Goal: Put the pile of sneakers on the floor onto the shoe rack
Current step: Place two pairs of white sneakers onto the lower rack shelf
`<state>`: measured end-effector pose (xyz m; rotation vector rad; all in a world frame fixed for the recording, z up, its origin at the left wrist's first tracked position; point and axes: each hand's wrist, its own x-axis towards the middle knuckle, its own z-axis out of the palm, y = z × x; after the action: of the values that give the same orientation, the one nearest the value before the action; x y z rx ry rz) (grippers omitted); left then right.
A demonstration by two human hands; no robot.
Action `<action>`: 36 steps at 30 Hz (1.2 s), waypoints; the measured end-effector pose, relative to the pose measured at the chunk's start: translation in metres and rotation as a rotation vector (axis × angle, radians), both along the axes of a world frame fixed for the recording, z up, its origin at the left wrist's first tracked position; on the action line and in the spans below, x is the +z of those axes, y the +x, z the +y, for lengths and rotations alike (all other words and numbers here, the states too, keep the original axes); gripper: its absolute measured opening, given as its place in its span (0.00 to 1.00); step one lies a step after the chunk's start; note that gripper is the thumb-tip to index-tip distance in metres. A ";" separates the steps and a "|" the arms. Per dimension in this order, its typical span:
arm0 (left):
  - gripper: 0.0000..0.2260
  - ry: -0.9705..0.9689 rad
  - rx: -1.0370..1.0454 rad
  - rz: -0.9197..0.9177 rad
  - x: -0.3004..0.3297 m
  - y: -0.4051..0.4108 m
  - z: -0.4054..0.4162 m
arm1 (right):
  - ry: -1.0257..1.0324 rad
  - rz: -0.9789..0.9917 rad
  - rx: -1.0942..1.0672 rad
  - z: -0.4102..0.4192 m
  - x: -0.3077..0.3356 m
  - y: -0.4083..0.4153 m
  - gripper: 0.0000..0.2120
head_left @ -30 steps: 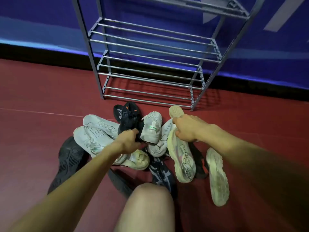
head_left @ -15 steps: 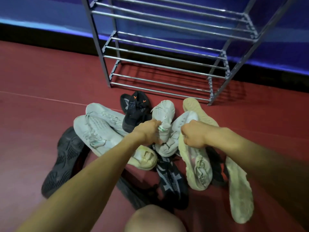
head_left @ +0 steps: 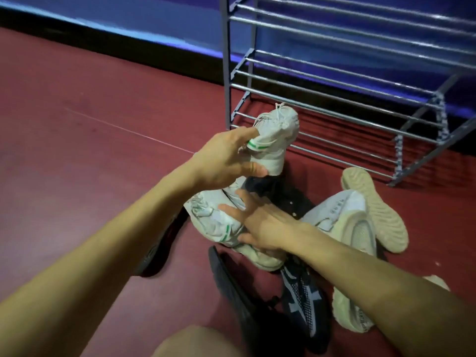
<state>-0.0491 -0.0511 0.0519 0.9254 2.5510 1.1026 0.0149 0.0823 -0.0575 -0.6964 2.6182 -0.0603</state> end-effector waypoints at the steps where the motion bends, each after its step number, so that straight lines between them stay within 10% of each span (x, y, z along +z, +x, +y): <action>1: 0.16 -0.013 0.019 0.038 -0.001 0.000 -0.005 | 0.036 -0.019 0.041 -0.012 -0.001 -0.006 0.39; 8: 0.23 -0.069 0.124 0.200 -0.027 0.009 -0.013 | 0.162 0.163 0.191 -0.044 -0.011 -0.008 0.18; 14: 0.19 -0.006 0.192 0.337 -0.026 0.014 -0.001 | -0.243 0.175 -0.125 0.024 0.029 0.005 0.09; 36: 0.14 0.015 0.000 0.430 -0.034 -0.053 0.191 | 0.154 0.612 -0.967 0.255 0.102 0.005 0.12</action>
<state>-0.1022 0.1399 0.0180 1.2869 2.8749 1.0123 0.0204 0.3378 0.0443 0.7661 3.2214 0.0842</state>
